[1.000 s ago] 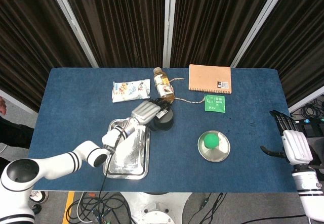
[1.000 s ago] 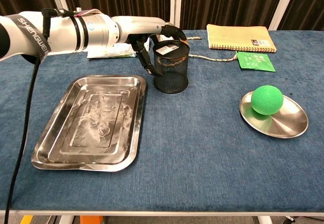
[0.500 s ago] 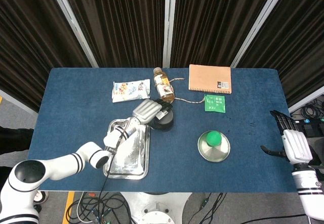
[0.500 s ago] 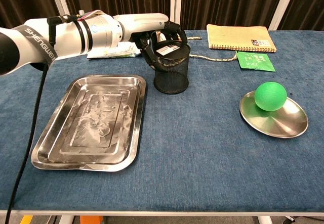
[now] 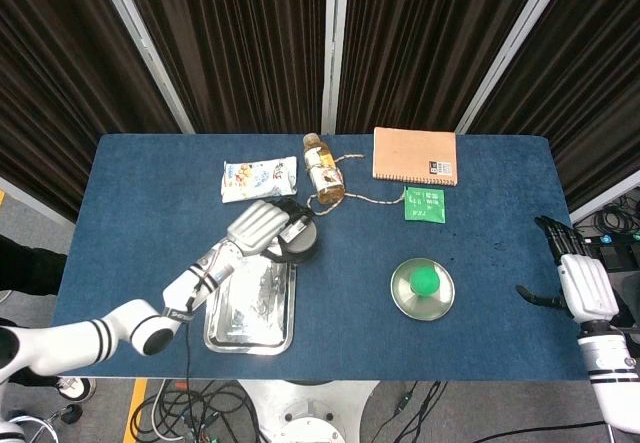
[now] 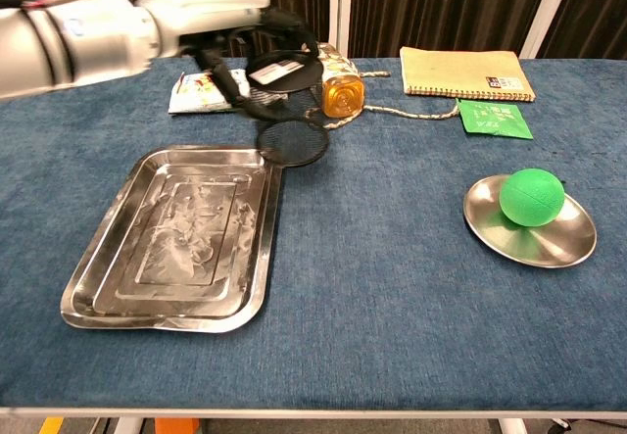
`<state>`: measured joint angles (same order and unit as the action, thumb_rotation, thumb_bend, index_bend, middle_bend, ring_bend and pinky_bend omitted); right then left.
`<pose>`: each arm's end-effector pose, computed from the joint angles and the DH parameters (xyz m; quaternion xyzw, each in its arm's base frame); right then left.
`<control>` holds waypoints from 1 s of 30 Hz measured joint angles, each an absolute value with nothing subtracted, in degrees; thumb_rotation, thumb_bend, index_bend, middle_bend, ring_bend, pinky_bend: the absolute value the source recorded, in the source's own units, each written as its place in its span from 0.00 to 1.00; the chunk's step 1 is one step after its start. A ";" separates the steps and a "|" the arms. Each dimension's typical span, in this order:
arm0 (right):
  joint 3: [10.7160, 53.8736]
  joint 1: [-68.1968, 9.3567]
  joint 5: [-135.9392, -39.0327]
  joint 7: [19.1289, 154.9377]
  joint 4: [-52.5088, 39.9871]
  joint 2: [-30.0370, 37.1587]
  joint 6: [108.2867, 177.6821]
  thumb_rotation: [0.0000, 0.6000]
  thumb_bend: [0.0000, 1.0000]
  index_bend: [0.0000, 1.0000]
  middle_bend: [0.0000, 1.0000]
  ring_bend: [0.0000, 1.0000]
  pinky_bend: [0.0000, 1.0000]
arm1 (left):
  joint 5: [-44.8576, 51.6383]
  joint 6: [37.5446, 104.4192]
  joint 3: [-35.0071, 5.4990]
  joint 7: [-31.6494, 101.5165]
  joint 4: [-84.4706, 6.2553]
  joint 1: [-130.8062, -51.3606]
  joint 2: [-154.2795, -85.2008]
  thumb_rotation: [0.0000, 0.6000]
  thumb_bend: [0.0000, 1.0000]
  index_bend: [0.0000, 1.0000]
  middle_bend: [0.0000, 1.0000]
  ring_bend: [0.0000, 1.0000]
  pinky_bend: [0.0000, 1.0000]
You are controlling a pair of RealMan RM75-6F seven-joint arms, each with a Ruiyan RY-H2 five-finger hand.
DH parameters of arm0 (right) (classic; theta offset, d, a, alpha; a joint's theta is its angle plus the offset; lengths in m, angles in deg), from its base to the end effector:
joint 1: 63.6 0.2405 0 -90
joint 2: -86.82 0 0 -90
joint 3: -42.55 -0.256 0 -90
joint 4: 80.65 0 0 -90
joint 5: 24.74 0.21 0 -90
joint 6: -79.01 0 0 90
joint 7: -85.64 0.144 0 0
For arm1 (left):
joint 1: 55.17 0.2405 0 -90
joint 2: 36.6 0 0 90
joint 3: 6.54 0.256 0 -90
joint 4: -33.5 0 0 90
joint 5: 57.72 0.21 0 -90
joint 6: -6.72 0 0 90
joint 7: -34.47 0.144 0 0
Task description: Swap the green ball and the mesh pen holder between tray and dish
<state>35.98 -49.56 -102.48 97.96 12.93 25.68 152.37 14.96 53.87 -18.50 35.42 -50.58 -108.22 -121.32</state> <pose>-0.2998 -0.2428 0.1644 0.5637 -0.4696 0.4286 0.5273 -0.0772 0.3712 -0.0046 -0.7757 -0.3625 -0.4287 0.2883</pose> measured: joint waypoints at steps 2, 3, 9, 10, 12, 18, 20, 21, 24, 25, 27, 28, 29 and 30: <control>35.95 -49.50 -102.49 98.26 12.63 25.46 152.09 1.00 0.09 0.00 0.03 0.00 0.01 | 13.83 56.33 -17.09 38.56 -55.86 -105.59 -118.26 1.00 0.24 0.35 0.35 0.19 0.38; 35.94 -49.47 -102.57 98.39 12.47 25.31 151.98 1.00 0.09 0.00 0.03 0.00 0.01 | 13.38 57.55 -16.40 40.10 -58.03 -104.43 -117.07 1.00 0.24 0.35 0.35 0.19 0.38; 36.08 -49.67 -103.53 98.30 12.81 24.90 152.38 1.00 0.09 0.00 0.03 0.00 0.01 | 11.43 65.25 -10.69 49.71 -64.67 -97.26 -114.15 1.00 0.23 0.36 0.35 0.19 0.37; 36.10 -49.75 -103.60 98.22 12.93 24.89 152.50 1.00 0.09 0.00 0.03 0.00 0.01 | 11.13 66.16 -9.87 50.30 -64.81 -96.17 -114.35 1.00 0.23 0.36 0.35 0.19 0.37; 36.10 -49.94 -103.68 98.06 13.20 24.89 152.79 1.00 0.09 0.00 0.03 0.00 0.01 | 11.06 67.14 -9.07 50.54 -64.85 -95.00 -114.77 1.00 0.23 0.36 0.34 0.19 0.37; 35.94 -50.10 -103.01 98.02 13.07 24.79 152.39 1.00 0.09 0.00 0.03 0.00 0.01 | 12.19 67.82 -8.23 48.29 -63.99 -93.22 -115.48 1.00 0.22 0.27 0.26 0.17 0.37; 35.88 -50.05 -102.75 97.99 12.93 24.69 152.05 1.00 0.09 0.00 0.03 0.00 0.01 | 12.76 67.74 -8.17 46.74 -63.43 -92.81 -115.64 1.00 0.19 0.20 0.21 0.14 0.36; 35.85 -50.03 -102.74 97.91 12.91 24.63 152.01 1.00 0.09 0.00 0.03 0.00 0.01 | 13.14 67.72 -8.16 46.05 -63.23 -92.65 -115.69 1.00 0.16 0.16 0.18 0.13 0.35; 35.75 -50.03 -102.72 97.75 12.98 24.59 151.96 1.00 0.09 0.00 0.03 0.00 0.01 | 15.16 67.82 -8.16 43.83 -62.70 -92.22 -115.79 1.00 0.09 0.08 0.11 0.08 0.32; 35.73 -50.02 -102.71 97.70 13.01 24.60 151.94 1.00 0.09 0.00 0.03 0.00 0.01 | 16.12 67.92 -8.18 42.89 -62.47 -92.06 -115.81 1.00 0.07 0.06 0.09 0.06 0.30; 35.70 -50.01 -102.82 97.66 13.13 24.69 151.90 1.00 0.09 0.00 0.03 0.00 0.01 | 17.40 68.16 -8.26 41.69 -62.09 -91.79 -115.83 1.00 0.05 0.05 0.06 0.04 0.29; 35.69 -50.01 -102.90 97.66 13.19 24.74 151.91 1.00 0.09 0.00 0.03 0.00 0.01 | 17.98 68.47 -8.38 41.21 -61.89 -91.56 -115.84 1.00 0.04 0.05 0.05 0.04 0.28; 35.67 -50.01 -102.99 97.67 13.26 24.80 151.93 1.00 0.09 0.00 0.03 0.00 0.01 | 18.22 68.69 -8.46 41.07 -61.83 -91.36 -115.80 1.00 0.04 0.05 0.05 0.04 0.27; 35.66 -50.01 -103.10 97.66 13.38 24.90 151.97 1.00 0.09 0.00 0.03 0.00 0.01 | 18.33 68.80 -8.53 41.06 -61.87 -91.20 -115.68 1.00 0.04 0.05 0.05 0.03 0.27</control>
